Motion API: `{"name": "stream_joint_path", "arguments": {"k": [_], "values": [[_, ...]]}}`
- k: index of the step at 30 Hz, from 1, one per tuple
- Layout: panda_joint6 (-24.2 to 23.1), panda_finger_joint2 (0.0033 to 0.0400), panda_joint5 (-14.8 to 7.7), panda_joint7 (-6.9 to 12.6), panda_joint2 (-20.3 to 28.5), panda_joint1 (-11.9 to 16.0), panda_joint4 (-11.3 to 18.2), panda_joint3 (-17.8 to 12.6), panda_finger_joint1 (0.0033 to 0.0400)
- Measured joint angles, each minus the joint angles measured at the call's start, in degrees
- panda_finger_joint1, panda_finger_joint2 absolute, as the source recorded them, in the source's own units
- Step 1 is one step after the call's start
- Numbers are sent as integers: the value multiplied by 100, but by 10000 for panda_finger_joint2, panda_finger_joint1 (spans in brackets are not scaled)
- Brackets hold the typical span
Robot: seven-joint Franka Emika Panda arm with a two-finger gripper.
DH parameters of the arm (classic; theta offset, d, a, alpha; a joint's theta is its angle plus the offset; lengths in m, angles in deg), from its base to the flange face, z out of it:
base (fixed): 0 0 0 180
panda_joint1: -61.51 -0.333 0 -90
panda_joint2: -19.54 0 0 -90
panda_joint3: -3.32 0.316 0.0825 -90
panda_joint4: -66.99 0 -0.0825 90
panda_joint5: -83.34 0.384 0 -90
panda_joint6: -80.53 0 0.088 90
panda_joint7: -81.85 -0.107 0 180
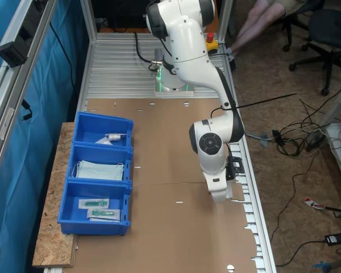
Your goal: Pick and place sorting task of medical equipment.
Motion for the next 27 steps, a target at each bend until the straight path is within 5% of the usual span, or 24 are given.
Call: {"name": "stream_joint_path", "arguments": {"k": [27], "values": [[0, 400, 0, 0, -16, -106, 6, -156, 400]]}}
